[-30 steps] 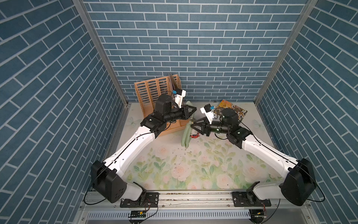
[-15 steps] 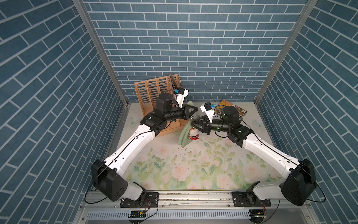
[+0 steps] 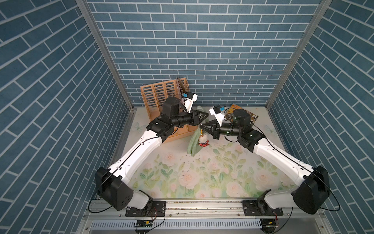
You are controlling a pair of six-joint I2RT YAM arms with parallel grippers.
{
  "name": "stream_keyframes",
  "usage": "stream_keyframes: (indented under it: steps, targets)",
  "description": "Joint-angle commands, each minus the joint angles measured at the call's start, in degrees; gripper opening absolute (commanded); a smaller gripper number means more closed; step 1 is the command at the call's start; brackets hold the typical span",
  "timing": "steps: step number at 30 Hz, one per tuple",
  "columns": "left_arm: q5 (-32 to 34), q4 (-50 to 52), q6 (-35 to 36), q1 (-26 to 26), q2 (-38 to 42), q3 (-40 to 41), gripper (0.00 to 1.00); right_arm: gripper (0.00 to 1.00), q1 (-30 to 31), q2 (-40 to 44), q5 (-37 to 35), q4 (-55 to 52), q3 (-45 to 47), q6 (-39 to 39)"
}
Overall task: Remove the decoration from the bag
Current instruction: Pick up the bag from the center of the board.
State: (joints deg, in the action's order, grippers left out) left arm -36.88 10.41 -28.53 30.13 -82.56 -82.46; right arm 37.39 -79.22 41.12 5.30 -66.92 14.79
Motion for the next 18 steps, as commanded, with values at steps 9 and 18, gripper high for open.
stream_keyframes:
  steps: [9,18]
  targets:
    - [4.3,-7.1,11.1,-3.2,14.7,16.9,0.69,0.0,-0.1,-0.7,0.8,-3.2,-5.0,4.9]
    - [2.9,-2.7,22.4,-3.2,14.5,20.1,0.66,0.0,-0.1,-0.8,3.8,-6.5,-5.9,4.2]
